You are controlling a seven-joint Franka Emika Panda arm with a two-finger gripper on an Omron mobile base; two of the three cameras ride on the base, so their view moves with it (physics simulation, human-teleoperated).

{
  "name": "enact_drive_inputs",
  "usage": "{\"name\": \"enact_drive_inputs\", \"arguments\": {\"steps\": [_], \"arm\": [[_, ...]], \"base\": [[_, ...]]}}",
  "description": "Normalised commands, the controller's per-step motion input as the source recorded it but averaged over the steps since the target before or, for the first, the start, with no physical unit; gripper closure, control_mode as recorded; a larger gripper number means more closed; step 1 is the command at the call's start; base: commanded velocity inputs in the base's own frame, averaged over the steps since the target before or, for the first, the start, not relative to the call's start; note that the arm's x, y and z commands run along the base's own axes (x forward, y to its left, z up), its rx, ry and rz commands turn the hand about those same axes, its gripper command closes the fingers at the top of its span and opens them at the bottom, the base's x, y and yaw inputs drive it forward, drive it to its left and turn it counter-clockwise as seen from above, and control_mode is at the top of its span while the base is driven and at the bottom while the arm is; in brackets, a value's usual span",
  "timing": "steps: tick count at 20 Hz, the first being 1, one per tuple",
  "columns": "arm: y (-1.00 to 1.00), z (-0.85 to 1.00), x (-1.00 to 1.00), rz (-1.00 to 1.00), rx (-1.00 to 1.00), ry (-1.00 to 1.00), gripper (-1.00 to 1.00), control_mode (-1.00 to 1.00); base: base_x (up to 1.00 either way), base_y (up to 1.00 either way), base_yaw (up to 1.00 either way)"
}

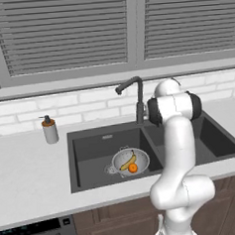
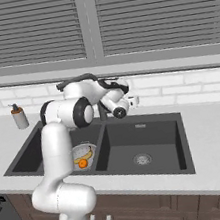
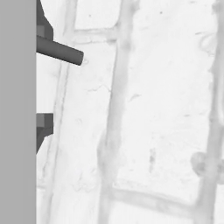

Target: Put the colander in the sink, put the tangerine, banana in the colander, and turn on the sink faucet and pour water over the colander.

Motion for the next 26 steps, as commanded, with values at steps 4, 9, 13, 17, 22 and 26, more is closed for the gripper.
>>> {"name": "enact_drive_inputs", "arguments": {"steps": [4, 9, 13, 17, 22, 26], "arm": [[-0.67, 0.00, 0.17, -0.12, 0.00, 0.08, 1.00, -1.00], [-0.79, 0.00, 0.19, -0.10, 0.00, 0.08, 1.00, -1.00], [-0.86, -0.02, 0.18, -0.07, 0.00, 0.09, 1.00, -1.00], [-0.87, -0.08, 0.17, -0.05, 0.00, 0.10, 1.00, -1.00], [-0.81, -0.15, 0.15, -0.03, 0.00, 0.11, 1.00, -1.00], [-0.64, -0.03, 0.08, -0.02, 0.00, 0.08, 1.00, -1.00]], "base": [[0.00, 0.00, 0.00], [0.00, 0.00, 0.00], [0.00, 0.00, 0.00], [0.00, 0.00, 0.00], [0.00, 0.00, 0.00], [0.00, 0.00, 0.00]]}}
